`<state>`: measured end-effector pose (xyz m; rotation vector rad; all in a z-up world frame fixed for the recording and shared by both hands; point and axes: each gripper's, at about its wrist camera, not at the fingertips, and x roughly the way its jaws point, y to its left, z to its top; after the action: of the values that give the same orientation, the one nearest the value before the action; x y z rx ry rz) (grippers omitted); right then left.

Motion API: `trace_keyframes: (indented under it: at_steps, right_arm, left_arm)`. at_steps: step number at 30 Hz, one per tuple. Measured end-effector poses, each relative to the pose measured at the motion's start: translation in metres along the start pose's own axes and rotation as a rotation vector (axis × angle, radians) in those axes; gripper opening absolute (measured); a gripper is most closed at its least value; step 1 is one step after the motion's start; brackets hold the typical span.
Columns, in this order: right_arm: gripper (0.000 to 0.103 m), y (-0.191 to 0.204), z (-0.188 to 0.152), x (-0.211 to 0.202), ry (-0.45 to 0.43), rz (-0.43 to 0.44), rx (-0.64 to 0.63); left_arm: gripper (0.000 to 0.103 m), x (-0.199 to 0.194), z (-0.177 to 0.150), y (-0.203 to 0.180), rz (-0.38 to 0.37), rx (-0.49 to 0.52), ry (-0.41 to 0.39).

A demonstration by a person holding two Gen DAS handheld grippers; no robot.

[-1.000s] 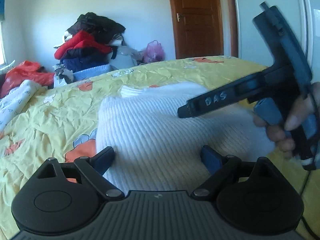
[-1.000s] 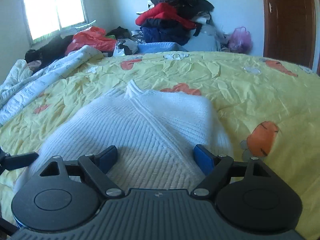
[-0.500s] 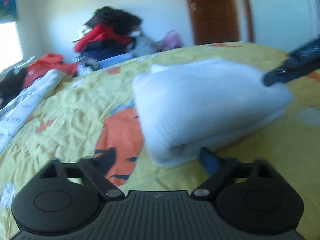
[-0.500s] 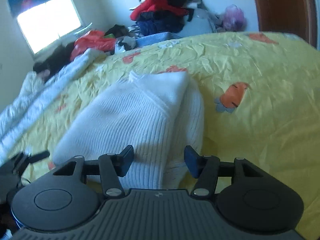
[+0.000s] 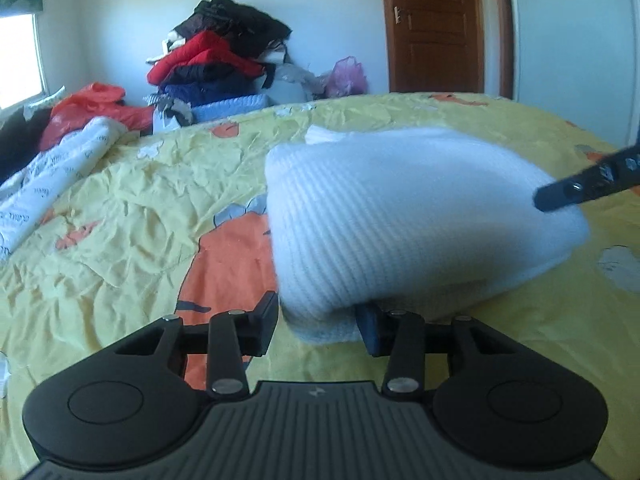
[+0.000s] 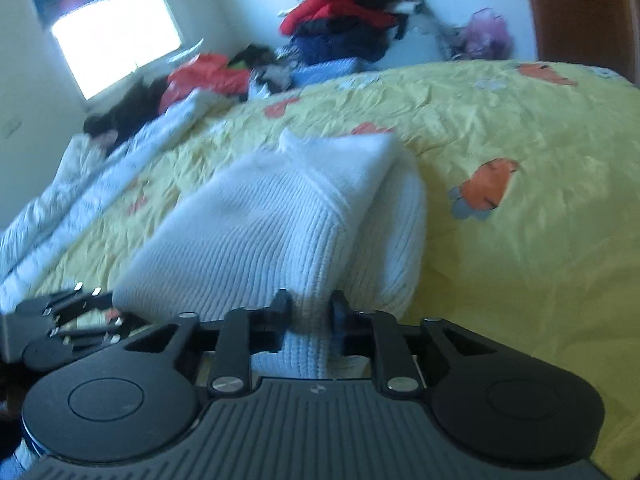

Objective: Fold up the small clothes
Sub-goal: 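Set the folded bundle down neatly and open both grippers, pulling back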

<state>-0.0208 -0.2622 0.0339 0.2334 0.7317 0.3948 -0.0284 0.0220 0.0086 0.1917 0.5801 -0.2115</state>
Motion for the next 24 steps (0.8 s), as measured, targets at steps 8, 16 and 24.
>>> trace_keyframes:
  at_steps: [8, 16, 24]
  right_arm:
    - [0.043, 0.038, -0.018, -0.045, -0.097, 0.003, -0.041]
    - [0.033, 0.025, -0.011, -0.006, -0.041, -0.026, 0.011]
    - [0.073, 0.049, -0.050, -0.042, -0.021, -0.079, -0.054]
  left_arm:
    - [0.051, -0.038, -0.016, -0.005, -0.070, -0.042, -0.022]
    - [0.053, -0.037, -0.014, -0.016, -0.030, -0.018, 0.026]
    - [0.079, -0.046, -0.021, 0.002, -0.019, -0.123, 0.044]
